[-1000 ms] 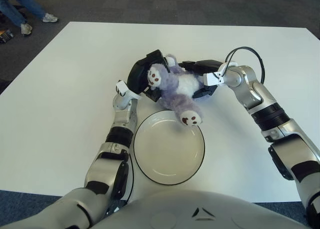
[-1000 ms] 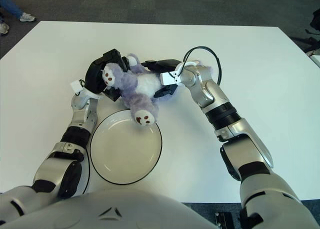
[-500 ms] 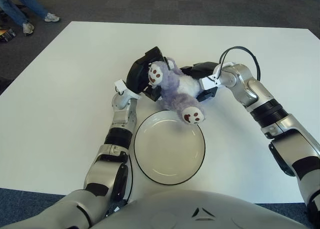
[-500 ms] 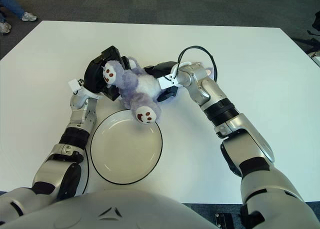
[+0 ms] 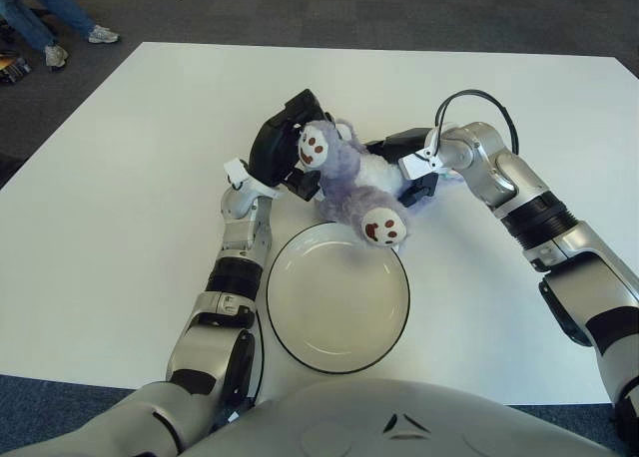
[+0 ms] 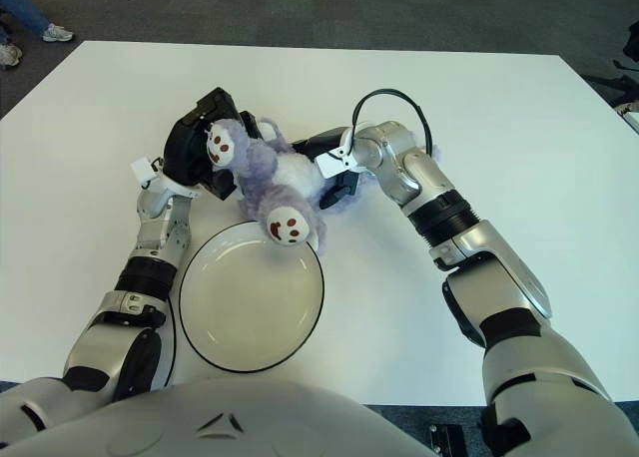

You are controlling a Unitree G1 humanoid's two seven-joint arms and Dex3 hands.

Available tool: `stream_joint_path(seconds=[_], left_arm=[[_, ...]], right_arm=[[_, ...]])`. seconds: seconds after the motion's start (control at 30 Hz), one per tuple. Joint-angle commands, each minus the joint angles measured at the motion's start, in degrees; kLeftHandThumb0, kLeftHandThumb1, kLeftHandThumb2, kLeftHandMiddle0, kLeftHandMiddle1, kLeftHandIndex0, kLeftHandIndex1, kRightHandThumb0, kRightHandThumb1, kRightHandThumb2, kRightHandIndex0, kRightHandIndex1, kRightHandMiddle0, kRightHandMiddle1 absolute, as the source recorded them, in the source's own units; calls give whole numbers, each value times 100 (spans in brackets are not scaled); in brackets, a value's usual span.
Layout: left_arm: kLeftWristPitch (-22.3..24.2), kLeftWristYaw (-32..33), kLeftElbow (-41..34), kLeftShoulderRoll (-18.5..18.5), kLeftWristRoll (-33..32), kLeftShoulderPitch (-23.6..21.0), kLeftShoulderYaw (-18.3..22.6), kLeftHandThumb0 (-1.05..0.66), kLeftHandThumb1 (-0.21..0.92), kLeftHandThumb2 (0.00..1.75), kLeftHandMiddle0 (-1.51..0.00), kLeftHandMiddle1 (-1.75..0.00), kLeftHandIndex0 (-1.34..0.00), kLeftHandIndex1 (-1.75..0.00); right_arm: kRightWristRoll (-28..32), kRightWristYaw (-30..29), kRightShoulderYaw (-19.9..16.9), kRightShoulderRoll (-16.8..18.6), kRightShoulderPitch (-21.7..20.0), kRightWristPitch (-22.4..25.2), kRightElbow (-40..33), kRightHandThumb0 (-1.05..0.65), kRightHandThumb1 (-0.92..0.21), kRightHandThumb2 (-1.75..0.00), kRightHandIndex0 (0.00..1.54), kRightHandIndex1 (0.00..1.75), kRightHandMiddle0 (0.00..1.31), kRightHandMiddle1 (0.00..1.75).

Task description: Put the doll into the plate.

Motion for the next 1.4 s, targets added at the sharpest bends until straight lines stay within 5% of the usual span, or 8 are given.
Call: stream_joint_path(seconds=[0.0, 0.3, 0.33, 0.4, 0.5, 0.73, 0.93, 1.37], left_arm=[[85, 4, -173, 42, -85, 37, 61, 0, 31, 118, -76, -130, -51, -175], [141, 48, -287, 32, -59, 72, 104, 0, 31, 118, -75, -130, -52, -175], [134, 49, -287, 31, -56, 72, 109, 0, 31, 118, -74, -130, -52, -175], [128, 49, -288, 29, -49, 71, 115, 0, 32, 118, -74, -130, -52, -175], [118, 56, -294, 36, -26, 72, 119, 0, 32, 117, -74, -130, -52, -175], [134, 13, -285, 53, -60, 54, 138, 0, 35, 114, -72, -130, -50, -175], [80, 21, -256, 54, -38, 35, 160, 0, 37, 111, -71, -130, -48, -175], [243, 50, -355, 130, 4, 83, 148, 0, 38, 110, -71, -130, -46, -175]], right_arm=[[-1, 434, 234, -114, 216, -9, 111, -82, -52, -68, 22, 172, 0, 3], [-295, 97, 257, -83, 436, 195, -88, -74, -53, -66, 25, 174, 0, 17], [-320, 31, 253, -65, 474, 241, -78, -18, -50, -81, 42, 165, 0, 36], [-341, -37, 254, -49, 510, 302, -72, 12, -46, -91, 55, 157, 0, 58], [-435, -181, 250, 3, 567, 510, -67, 34, -39, -101, 67, 150, 0, 92], [-526, -493, 149, 149, 711, 1071, -124, 46, -31, -112, 77, 146, 7, 162], [-392, -756, -91, 226, 900, 1448, -292, 49, -25, -127, 75, 157, 54, 173], [-312, -2053, -451, 382, 1297, 1408, -190, 52, -19, -145, 71, 173, 87, 175]])
